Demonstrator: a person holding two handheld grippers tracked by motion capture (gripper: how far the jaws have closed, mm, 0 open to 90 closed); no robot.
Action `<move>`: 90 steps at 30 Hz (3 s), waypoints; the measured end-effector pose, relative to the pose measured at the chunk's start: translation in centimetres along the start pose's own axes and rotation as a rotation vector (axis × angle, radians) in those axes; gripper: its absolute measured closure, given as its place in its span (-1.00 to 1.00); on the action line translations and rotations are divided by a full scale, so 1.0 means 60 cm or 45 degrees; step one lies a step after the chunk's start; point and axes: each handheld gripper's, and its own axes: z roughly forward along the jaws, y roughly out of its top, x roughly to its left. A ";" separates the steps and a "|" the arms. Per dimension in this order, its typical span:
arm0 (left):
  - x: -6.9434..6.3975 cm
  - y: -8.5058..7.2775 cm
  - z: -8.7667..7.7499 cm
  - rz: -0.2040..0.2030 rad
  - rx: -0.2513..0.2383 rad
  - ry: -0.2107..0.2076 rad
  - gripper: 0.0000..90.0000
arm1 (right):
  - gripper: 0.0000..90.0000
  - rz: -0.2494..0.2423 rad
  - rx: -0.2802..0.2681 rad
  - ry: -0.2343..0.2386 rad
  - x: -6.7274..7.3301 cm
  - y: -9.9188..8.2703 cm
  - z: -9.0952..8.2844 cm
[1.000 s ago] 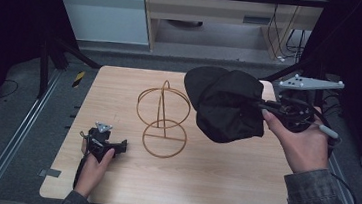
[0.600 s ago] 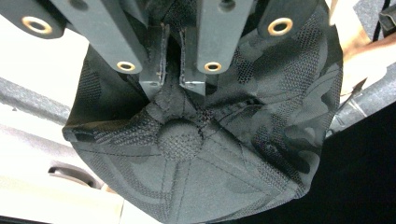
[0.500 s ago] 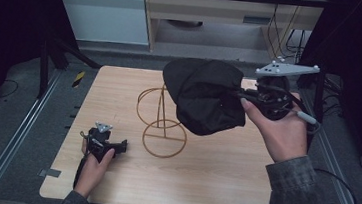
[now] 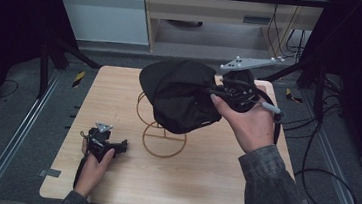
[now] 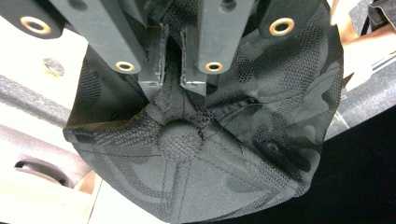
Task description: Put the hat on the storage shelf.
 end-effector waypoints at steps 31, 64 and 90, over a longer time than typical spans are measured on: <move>-0.001 0.001 0.000 0.002 0.001 -0.004 -1.00 | 0.81 -0.092 0.123 0.002 0.046 -0.012 0.105; -0.001 0.001 0.001 0.003 0.001 -0.005 -1.00 | 0.74 -0.053 0.140 0.006 0.040 -0.045 0.151; -0.002 0.001 0.001 0.010 0.002 -0.009 -1.00 | 0.58 -0.032 0.152 0.024 0.035 -0.049 0.153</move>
